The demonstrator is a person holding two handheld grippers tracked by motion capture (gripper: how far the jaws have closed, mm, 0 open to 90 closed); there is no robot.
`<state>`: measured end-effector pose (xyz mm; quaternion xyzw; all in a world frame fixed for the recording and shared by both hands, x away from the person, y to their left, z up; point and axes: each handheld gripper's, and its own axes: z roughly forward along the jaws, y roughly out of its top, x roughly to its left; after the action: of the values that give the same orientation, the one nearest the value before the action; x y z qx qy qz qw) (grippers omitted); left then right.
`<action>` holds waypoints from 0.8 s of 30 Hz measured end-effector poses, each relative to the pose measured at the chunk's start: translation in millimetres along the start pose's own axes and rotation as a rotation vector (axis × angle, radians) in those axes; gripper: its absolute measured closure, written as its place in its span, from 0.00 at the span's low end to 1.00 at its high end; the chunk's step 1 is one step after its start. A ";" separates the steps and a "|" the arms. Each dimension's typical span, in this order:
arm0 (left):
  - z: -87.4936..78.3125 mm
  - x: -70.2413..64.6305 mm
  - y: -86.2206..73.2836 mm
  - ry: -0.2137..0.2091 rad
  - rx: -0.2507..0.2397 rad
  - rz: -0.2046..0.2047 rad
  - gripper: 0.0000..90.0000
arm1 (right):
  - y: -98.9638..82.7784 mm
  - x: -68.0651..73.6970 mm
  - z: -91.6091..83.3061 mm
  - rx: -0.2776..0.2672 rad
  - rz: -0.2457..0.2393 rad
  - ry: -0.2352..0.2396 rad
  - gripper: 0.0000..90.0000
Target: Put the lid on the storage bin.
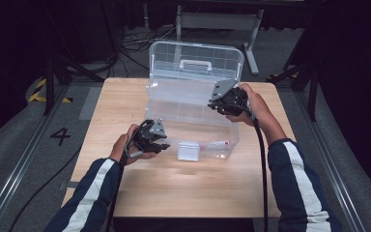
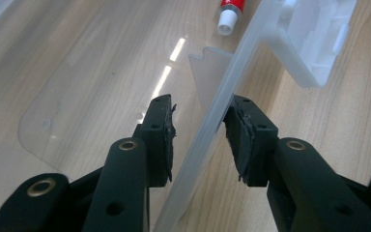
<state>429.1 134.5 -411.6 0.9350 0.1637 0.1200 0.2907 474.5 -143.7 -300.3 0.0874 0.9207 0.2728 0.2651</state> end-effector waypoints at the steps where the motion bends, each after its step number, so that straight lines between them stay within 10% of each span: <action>1: 0.0 -0.1 0.0 0.001 0.000 0.000 0.70 | -0.8 1.3 -0.6 -0.004 0.000 0.007 0.92; 24: 3.9 -12.2 2.0 0.061 -0.034 0.008 0.68 | -14.6 19.7 -4.5 -0.050 0.022 -0.014 0.88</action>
<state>419.6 126.4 -415.1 0.9264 0.1666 0.1527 0.3010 455.2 -151.9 -313.8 0.0929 0.9107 0.2979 0.2708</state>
